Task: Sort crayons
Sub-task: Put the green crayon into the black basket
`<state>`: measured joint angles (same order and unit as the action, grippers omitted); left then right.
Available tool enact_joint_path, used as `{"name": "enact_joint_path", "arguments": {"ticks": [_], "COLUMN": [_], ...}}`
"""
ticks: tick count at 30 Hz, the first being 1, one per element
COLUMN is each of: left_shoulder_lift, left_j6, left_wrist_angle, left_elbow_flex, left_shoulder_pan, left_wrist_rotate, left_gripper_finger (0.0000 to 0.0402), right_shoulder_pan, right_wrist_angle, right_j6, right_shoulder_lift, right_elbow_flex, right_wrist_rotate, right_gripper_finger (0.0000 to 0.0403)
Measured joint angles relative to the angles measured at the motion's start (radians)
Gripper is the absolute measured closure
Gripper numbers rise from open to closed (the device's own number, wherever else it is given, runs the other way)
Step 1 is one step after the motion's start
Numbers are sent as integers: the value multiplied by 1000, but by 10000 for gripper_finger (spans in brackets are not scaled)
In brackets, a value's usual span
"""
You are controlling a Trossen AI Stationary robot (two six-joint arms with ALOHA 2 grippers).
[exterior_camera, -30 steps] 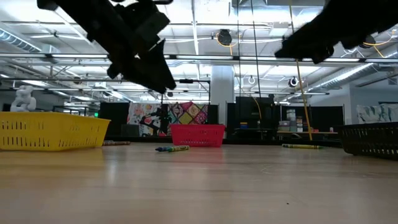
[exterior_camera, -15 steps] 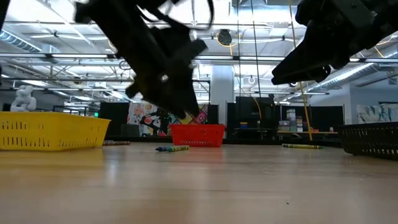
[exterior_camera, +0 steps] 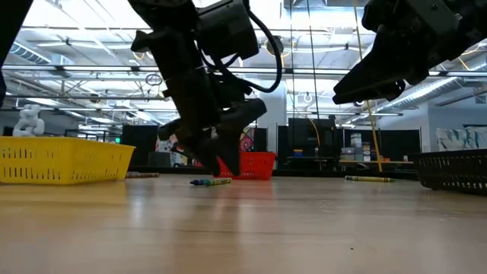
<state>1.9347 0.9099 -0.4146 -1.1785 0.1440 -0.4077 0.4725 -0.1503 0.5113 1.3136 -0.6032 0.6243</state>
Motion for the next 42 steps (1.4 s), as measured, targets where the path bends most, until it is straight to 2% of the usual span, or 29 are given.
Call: {"name": "enact_joint_path", "arguments": {"ticks": [9,18,32,42], "left_shoulder_lift": [0,0,17,39], "left_j6": [51,50,28,-11], "left_wrist_angle": [-72,-74,-63,-56], "left_elbow_flex": [-18,-12,-11,-13], "left_shoulder_pan": [2,1,1,17], "left_wrist_rotate": [-11,-11,14,32], "left_gripper_finger": [205,209,300,337], "right_shoulder_pan": [0,0,0,5], "right_wrist_angle": [-2,-2,-3,2], "right_j6": [0,0,1,-4], "right_shoulder_lift": [0,0,0,-3], "right_elbow_flex": [0,0,0,0], "right_wrist_rotate": [0,0,0,-24], "right_gripper_finger": [241,241,241,241]}}
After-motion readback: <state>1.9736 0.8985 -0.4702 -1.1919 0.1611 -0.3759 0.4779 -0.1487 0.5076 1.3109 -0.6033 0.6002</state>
